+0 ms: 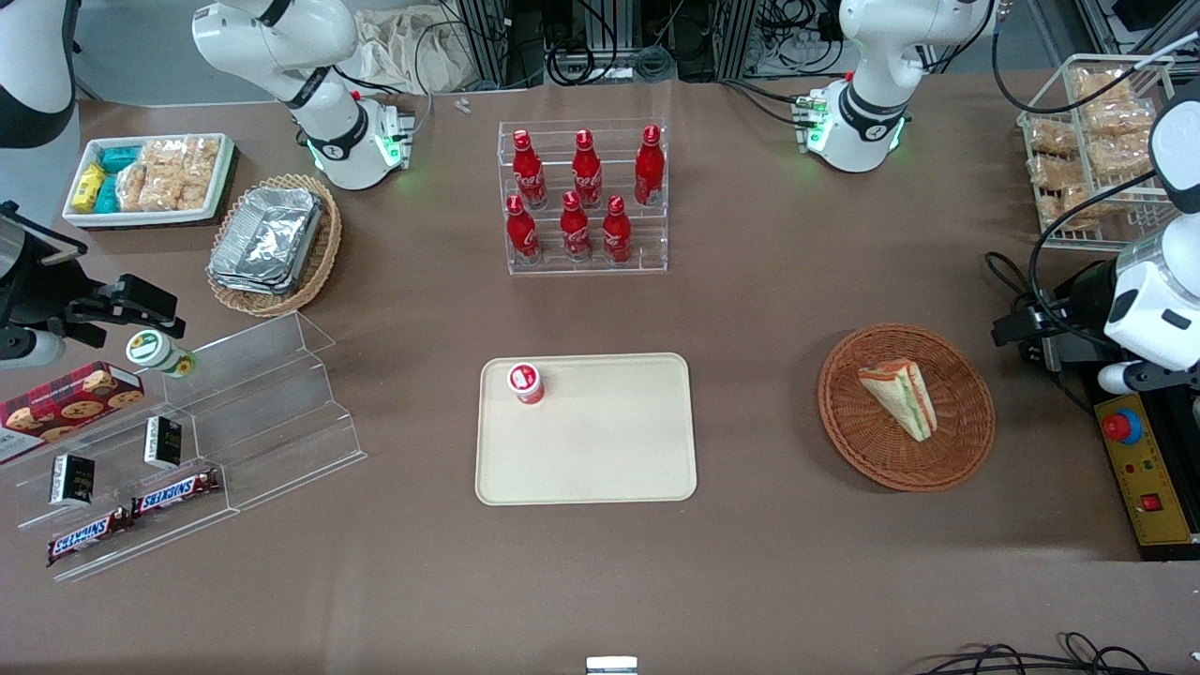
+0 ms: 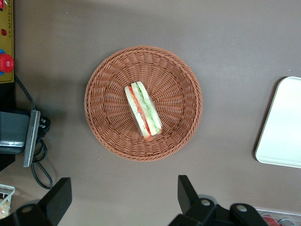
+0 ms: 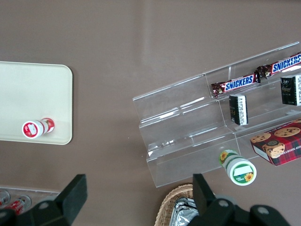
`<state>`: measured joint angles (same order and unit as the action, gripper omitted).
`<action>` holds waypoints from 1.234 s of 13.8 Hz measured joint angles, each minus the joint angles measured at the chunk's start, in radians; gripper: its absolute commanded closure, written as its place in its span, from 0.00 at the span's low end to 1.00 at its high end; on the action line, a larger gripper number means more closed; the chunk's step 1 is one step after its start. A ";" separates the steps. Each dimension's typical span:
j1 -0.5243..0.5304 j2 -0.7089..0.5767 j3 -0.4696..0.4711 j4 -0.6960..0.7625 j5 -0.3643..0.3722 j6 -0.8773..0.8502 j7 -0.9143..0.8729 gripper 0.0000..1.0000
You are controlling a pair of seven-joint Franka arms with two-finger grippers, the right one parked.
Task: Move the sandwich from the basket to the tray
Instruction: 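Move the left gripper toward the sandwich in the wicker basket, then lower the open left gripper around the wrapped sandwich's crust edge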
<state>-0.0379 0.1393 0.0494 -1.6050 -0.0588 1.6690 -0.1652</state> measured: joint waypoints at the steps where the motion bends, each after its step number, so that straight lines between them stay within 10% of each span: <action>1: 0.000 0.000 0.000 0.000 0.000 0.000 0.000 0.00; 17: -0.040 0.035 -0.004 -0.312 0.002 0.407 -0.461 0.00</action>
<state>-0.0779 0.1740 0.0453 -1.9173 -0.0570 2.0757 -0.6267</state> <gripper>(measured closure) 0.000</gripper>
